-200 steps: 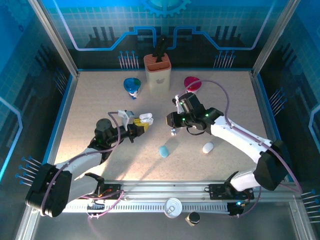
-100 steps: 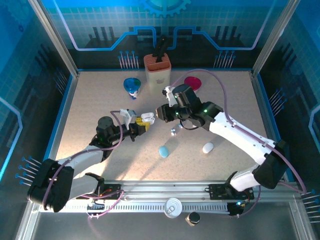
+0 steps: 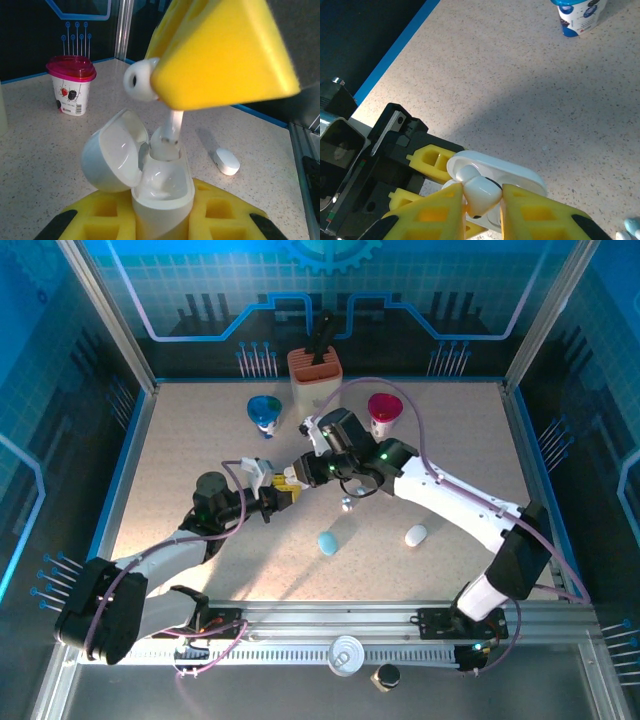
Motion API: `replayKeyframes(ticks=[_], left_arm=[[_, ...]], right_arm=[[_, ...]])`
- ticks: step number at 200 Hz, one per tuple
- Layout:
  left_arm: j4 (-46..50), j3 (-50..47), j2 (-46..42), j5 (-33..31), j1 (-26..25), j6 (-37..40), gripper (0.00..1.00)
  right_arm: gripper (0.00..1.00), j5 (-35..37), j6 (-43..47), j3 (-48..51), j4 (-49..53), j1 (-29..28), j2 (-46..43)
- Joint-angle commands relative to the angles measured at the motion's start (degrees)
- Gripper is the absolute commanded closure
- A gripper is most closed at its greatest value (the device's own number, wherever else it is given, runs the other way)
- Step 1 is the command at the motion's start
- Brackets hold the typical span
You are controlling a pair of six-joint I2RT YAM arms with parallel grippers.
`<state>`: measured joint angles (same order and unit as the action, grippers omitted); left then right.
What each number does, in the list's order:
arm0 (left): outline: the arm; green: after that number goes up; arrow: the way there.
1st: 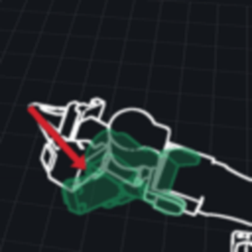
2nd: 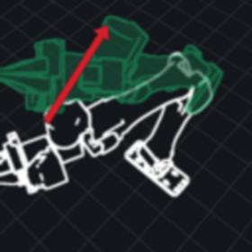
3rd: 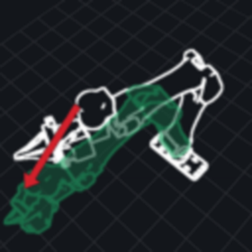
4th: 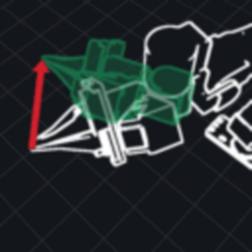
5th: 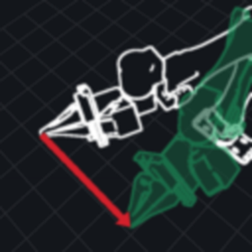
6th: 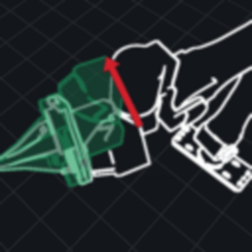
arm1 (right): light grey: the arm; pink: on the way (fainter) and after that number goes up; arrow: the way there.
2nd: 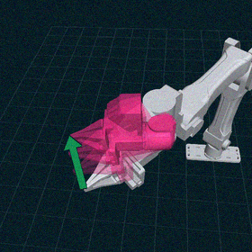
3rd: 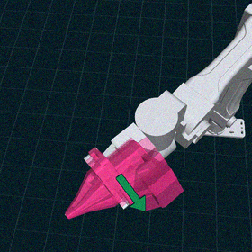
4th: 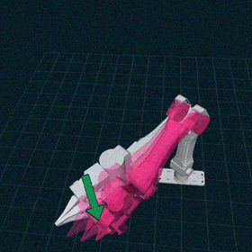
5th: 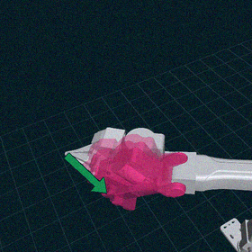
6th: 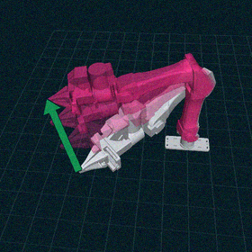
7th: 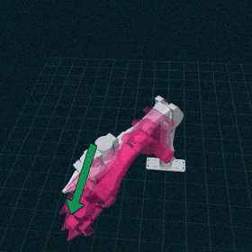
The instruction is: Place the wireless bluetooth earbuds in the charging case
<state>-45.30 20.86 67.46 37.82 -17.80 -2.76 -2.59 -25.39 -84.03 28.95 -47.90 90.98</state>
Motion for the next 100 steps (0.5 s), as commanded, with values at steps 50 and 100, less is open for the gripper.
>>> replayKeyframes(ticks=[50, 100], left_arm=[[0.25, 2.14, -1.02, 1.55, -0.3, 1.45, 1.0], [0.3, 2.52, -1.0, 1.46, -0.3, 1.48, 1.0]], right_arm=[[0.79, -2.01, 0.75, -0.53, -0.17, -1.49, 1.74], [0.78, -2.68, 0.68, 0.44, -0.56, -1.84, 2.32]])
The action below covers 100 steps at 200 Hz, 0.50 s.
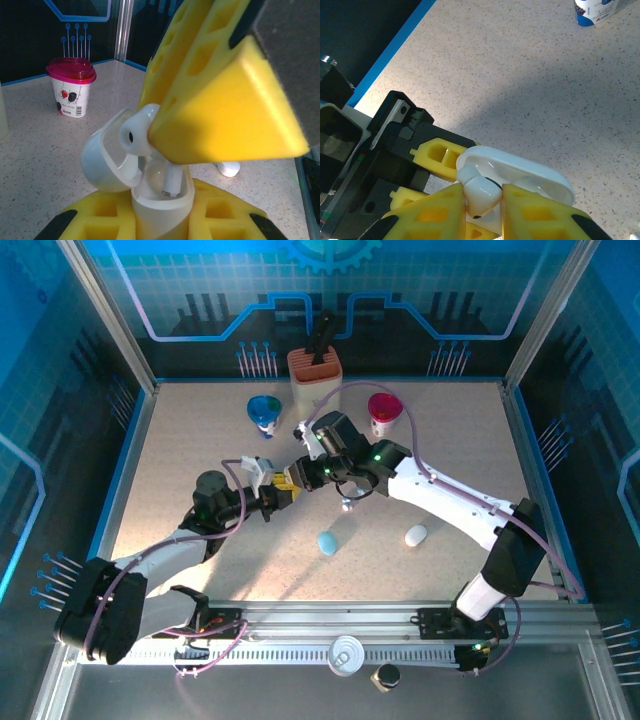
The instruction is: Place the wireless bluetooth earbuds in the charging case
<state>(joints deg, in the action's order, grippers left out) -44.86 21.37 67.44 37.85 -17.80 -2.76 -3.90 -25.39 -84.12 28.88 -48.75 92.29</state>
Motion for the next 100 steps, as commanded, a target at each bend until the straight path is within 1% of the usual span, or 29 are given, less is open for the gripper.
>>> replayKeyframes(ticks=[1, 62, 80, 100], left_arm=[[-0.14, 2.02, -0.99, 1.44, -0.3, 1.51, 1.0], [0.12, 1.73, -1.3, 1.27, -0.29, 1.27, 1.0], [0.04, 1.53, -1.56, 1.18, -0.36, 1.27, 1.0], [0.21, 1.18, -1.69, 1.18, -0.32, 1.36, 1.0]], right_arm=[[0.78, -1.37, 0.64, 0.53, -0.5, -1.03, 1.03], [0.75, -1.59, 0.47, 1.22, -0.15, -1.32, 0.81], [0.68, -0.9, 0.23, 1.35, -0.34, -1.27, 0.2], [0.64, 0.03, -0.41, 1.57, -0.57, -0.82, -0.81]])
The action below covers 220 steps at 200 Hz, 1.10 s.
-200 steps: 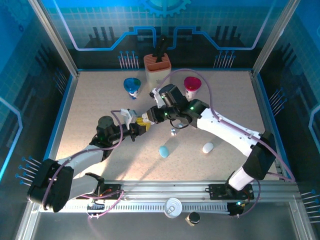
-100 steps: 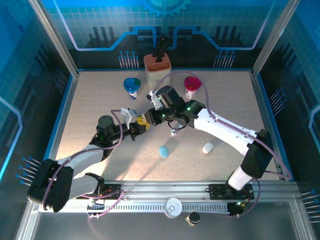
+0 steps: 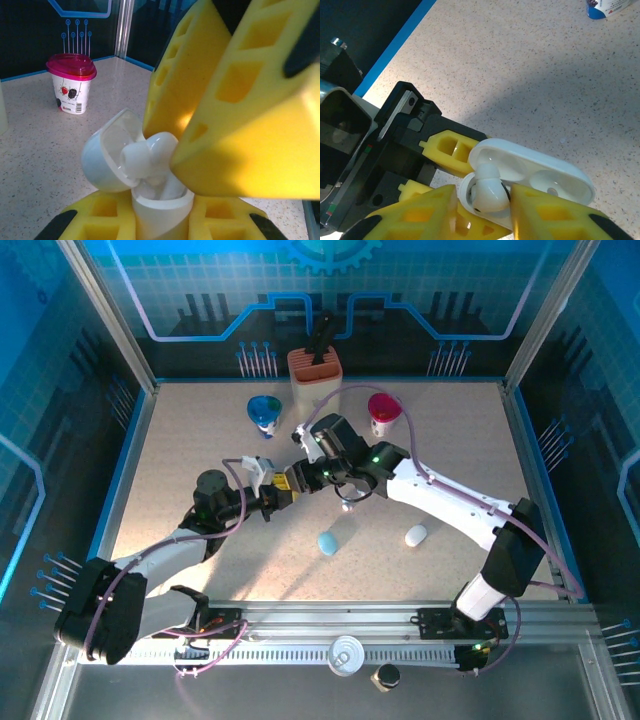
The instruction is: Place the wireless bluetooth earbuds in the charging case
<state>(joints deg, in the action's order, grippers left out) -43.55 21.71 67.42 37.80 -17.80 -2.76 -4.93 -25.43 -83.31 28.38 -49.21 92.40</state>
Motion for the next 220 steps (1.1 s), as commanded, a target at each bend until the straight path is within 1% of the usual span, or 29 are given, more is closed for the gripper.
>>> replayKeyframes(ticks=[1, 15, 31, 51, 83, 105, 118, 146, 183, 220], left_arm=[[-1.15, 0.81, -1.67, 1.22, -0.31, 1.36, 1.0], [-1.11, 0.77, -1.59, 1.31, -0.3, 1.36, 1.0], [-1.19, 0.74, -1.5, 1.4, -0.33, 1.36, 1.0], [-1.35, 0.66, -1.29, 1.46, -0.31, 1.45, 1.0], [-1.64, 0.58, -0.8, 1.81, -0.36, 1.54, 1.0], [-1.65, 0.58, -0.57, 2.1, -0.37, 1.53, 1.0], [-1.61, 0.54, -0.62, 2.21, -0.39, 1.71, 1.0], [-1.71, 0.43, -0.73, 2.39, -0.39, 2.15, 1.0], [-1.71, 0.16, -1.14, 2.45, -0.39, 2.53, 1.0], [-1.7, 0.17, -0.97, 2.54, -0.39, 2.72, 1.0]], right_arm=[[0.63, 1.1, -0.39, 0.81, -0.07, -0.32, -0.96], [0.59, 0.98, -1.14, 1.28, -0.93, 0.16, -1.79], [0.56, 0.61, -1.96, 1.61, -1.58, 0.74, -2.55], [0.56, -0.18, -2.5, 1.83, -2.18, 1.28, -3.4], [0.56, -3.63, -3.94, 2.04, -3.31, 2.56, -3.3], [0.57, -5.42, -4.25, 1.63, -3.66, 2.83, -2.46], [0.6, -6.16, -4.19, 1.17, -3.58, 2.86, -1.85], [0.63, -6.41, -3.93, 0.12, -2.72, 2.85, -0.67], [0.63, -5.36, -3.17, -0.95, -1.06, 2.88, 0.32], [0.64, -6.04, -2.61, -2.38, 0.61, 2.87, 1.72]])
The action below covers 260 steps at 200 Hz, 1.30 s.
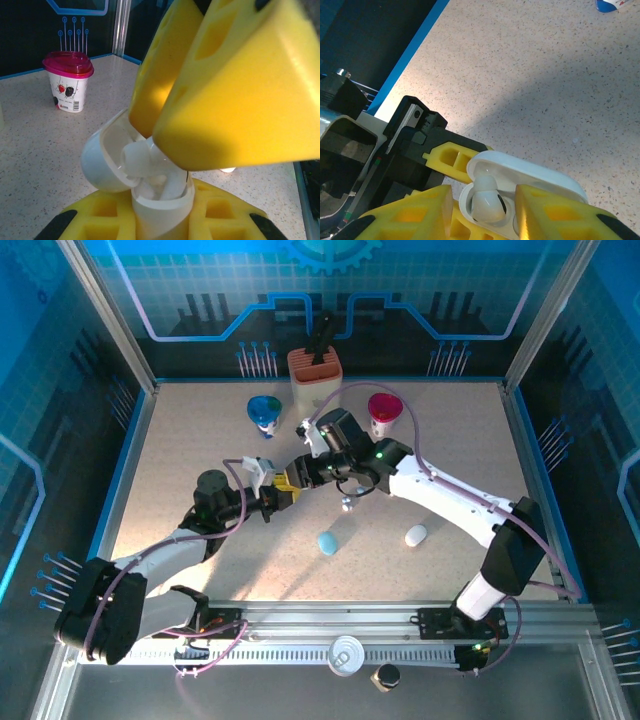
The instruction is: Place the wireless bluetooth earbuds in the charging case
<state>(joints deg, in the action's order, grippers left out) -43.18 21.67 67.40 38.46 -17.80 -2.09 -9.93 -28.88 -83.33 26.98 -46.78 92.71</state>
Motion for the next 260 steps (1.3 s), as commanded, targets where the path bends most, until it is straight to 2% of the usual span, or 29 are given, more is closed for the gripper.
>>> replayKeyframes(ticks=[1, 100, 151, 178, 260], left_arm=[[-2.08, 0.21, -0.91, 1.88, -0.39, 2.07, 1.0], [-2.69, 0.11, -0.33, -1.98, -0.39, 3.1, 1.0], [-2.8, 0.92, 0.81, -6.12, -0.47, 7.27, 1.0], [-1.83, 2.43, 2.32, -6.26, -0.48, 9.41, 1.0], [-8.13, 3.54, 7.64, -7.3, -0.55, 9.99, 1.0]], right_arm=[[0.64, -1.04, 0.85, -2.45, 2.02, 0.41, 1.42], [0.85, -1.05, 0.65, -5.52, 6.66, 0.39, 3.3], [0.86, 0.24, -5.58, -8.02, 11.38, 0.2, 5.25], [0.87, 2.33, -8.7, -8.92, 13.55, 0.21, 5.97], [0.88, 4.92, -18.47, -9.9, 15.56, -0.24, 8.56]])
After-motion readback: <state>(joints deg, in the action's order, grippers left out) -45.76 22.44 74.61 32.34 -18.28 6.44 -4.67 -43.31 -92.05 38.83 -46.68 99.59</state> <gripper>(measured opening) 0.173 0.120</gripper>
